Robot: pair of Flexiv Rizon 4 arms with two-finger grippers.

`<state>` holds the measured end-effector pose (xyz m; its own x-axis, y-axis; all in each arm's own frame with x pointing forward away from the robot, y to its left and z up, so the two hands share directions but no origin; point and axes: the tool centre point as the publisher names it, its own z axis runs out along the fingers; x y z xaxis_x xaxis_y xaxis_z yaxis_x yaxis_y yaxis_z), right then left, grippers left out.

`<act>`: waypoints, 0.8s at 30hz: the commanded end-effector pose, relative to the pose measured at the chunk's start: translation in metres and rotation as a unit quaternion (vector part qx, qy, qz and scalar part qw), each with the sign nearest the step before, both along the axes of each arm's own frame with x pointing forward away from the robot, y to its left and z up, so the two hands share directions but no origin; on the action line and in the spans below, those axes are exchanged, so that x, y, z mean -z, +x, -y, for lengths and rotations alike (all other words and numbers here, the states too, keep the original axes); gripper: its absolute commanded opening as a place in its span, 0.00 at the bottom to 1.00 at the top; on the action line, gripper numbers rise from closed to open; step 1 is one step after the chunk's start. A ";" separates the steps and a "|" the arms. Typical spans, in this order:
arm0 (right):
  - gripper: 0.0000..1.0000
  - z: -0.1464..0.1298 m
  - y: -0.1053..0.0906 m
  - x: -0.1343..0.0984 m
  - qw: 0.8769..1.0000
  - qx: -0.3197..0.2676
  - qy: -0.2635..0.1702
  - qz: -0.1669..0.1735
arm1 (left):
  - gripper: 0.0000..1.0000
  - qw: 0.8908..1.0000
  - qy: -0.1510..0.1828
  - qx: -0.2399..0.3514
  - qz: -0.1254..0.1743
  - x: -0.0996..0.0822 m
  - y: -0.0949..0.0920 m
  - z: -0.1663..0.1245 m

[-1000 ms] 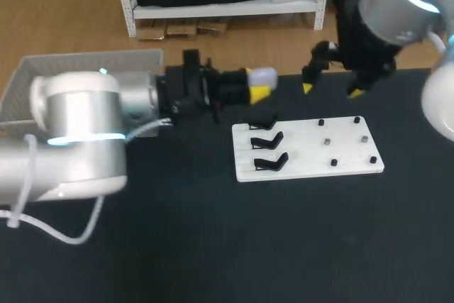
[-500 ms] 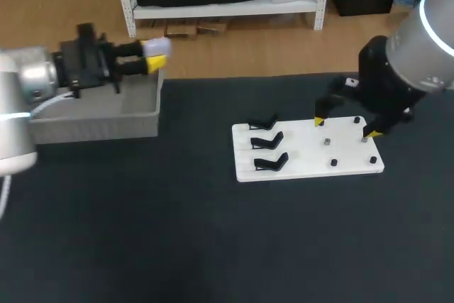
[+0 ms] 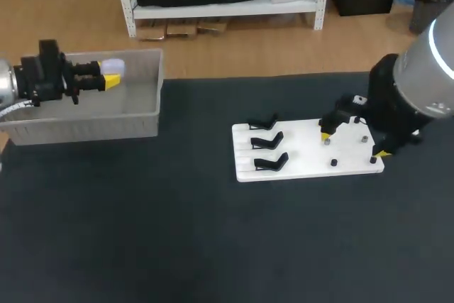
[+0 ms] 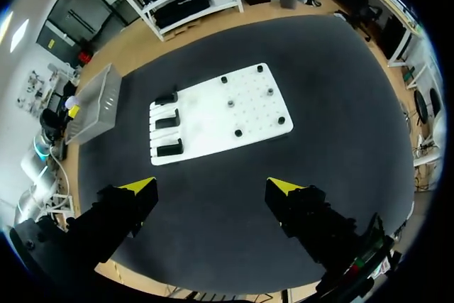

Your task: Pick up each earbud case from the left stands, insert the matching earbuds, close the lid, and place the case in the box.

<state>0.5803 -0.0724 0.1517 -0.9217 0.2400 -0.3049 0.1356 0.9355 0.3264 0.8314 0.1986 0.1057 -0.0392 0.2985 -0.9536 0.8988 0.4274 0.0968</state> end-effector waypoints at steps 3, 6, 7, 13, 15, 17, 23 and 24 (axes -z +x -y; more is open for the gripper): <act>1.00 -0.001 -0.004 0.000 1.000 0.011 0.000 0.019 | 0.03 0.999 0.002 -0.011 -0.038 0.032 0.007 -0.003; 1.00 -0.001 -0.003 0.000 1.000 0.010 0.000 0.019 | 0.96 0.999 -0.002 -0.011 -0.042 0.038 0.005 -0.002; 1.00 0.000 -0.003 0.000 1.000 0.010 0.000 0.018 | 1.00 0.999 -0.003 -0.013 -0.044 0.039 0.004 -0.002; 1.00 0.005 -0.002 0.001 1.000 0.016 0.020 0.009 | 1.00 1.000 0.001 -0.014 -0.021 0.017 -0.008 0.002; 1.00 0.012 -0.003 0.004 1.000 0.016 0.022 0.006 | 1.00 1.000 0.009 -0.006 -0.011 0.003 -0.017 0.009; 1.00 0.022 -0.003 0.005 0.999 0.021 0.028 0.001 | 1.00 1.000 0.012 0.001 0.001 -0.008 -0.029 0.019; 1.00 0.053 0.003 0.005 0.997 0.027 0.063 -0.023 | 1.00 1.000 0.022 0.001 0.000 -0.018 -0.066 0.043; 1.00 0.058 0.006 0.005 0.997 0.027 0.071 -0.027 | 1.00 1.000 0.022 -0.003 -0.002 -0.018 -0.071 0.046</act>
<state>0.5846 -0.1121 0.1415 -0.9093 0.3384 -0.2422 0.2178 0.8829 0.4160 0.7934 0.1618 0.1188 -0.0377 0.3311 -0.9428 0.9271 0.3637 0.0907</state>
